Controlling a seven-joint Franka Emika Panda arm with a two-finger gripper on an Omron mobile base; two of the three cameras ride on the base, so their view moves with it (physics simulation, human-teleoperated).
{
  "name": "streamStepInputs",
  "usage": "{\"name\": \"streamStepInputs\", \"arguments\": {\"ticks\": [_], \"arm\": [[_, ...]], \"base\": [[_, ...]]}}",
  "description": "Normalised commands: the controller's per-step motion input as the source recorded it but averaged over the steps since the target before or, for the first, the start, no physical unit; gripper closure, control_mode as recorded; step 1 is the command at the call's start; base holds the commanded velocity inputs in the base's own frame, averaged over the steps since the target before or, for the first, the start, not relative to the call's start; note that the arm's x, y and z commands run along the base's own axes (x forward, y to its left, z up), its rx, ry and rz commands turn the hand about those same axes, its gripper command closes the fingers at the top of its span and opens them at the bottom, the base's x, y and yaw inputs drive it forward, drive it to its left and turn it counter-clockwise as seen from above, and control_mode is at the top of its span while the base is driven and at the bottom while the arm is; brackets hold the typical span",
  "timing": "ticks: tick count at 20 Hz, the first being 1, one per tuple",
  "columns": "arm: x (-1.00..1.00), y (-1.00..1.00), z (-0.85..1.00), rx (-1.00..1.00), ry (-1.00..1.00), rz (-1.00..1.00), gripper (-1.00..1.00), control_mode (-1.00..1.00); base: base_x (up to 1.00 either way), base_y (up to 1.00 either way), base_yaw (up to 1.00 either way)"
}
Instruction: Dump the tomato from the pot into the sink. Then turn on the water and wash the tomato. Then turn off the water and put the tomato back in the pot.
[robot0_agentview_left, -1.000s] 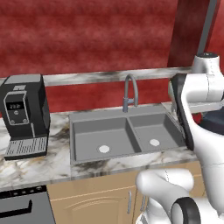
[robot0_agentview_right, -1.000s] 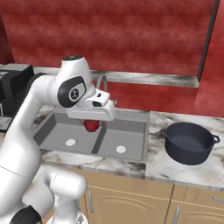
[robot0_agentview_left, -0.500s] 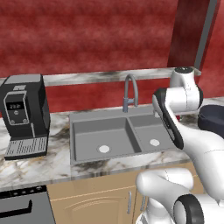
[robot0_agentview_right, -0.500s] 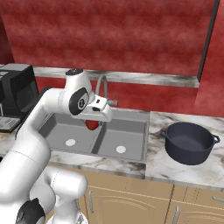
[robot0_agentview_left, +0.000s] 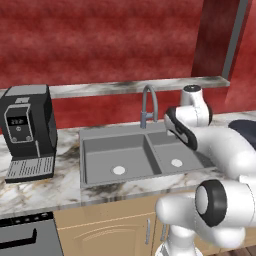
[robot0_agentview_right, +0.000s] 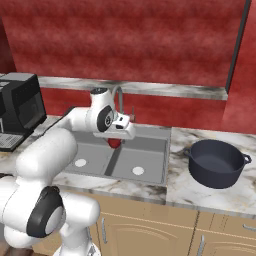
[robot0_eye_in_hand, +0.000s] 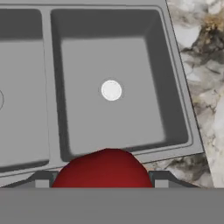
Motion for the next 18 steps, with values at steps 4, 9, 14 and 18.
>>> {"name": "streamStepInputs", "arguments": {"ticks": [4,9,14,18], "arm": [[0.64,-0.19,-0.28,0.09,0.01,0.00,1.00,-1.00],[0.57,-0.29,-0.33,0.15,0.00,0.00,1.00,-1.00],[0.25,-0.08,-0.28,0.07,0.00,0.00,1.00,-1.00],[0.25,0.00,-0.21,0.00,-0.08,0.00,1.00,-1.00]], "base": [[0.00,0.00,0.00],[0.00,0.00,0.00],[0.00,0.00,0.00],[0.00,0.00,0.00]]}}
